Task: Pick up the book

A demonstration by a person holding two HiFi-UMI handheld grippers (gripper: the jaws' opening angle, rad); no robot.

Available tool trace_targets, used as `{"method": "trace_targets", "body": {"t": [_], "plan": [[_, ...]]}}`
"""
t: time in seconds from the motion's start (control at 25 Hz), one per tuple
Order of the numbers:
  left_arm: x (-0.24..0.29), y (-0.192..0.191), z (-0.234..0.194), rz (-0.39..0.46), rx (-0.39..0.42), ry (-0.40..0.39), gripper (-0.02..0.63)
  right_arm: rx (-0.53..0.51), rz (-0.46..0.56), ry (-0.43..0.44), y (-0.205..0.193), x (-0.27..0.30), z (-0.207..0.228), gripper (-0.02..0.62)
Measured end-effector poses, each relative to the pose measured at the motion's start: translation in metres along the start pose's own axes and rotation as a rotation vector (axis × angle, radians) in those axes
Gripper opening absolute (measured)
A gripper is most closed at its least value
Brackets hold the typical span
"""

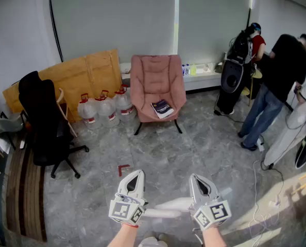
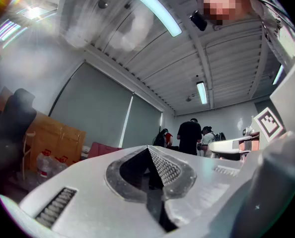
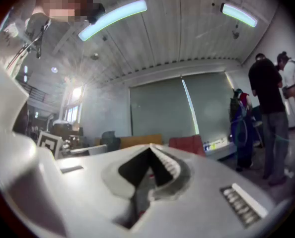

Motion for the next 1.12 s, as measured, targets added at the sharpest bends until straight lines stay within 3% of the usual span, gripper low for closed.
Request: {"method": "trace_targets", "body": {"t": [0.48, 1.12], "plan": [[0.012, -0.017, 0.027, -0.011, -0.032, -0.023, 0.009, -0.011, -0.001, 0.004, -0.005, -0.002, -0.004, 0.011], [0.027, -0.031, 0.025, -0.004, -0.043, -0.018, 0.009, -0.016, -0.012, 0.016, -0.015, 0.011, 0.001, 0.011]]}}
Point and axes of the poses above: the fingertips, and each gripper's own axes: x forward along the fingers, z to its right, y out of its top, the point moved 10 cm from there along -x, backward along the fingers, and after that the axes turned 6 degrees about -y, right-handed, at the moved point
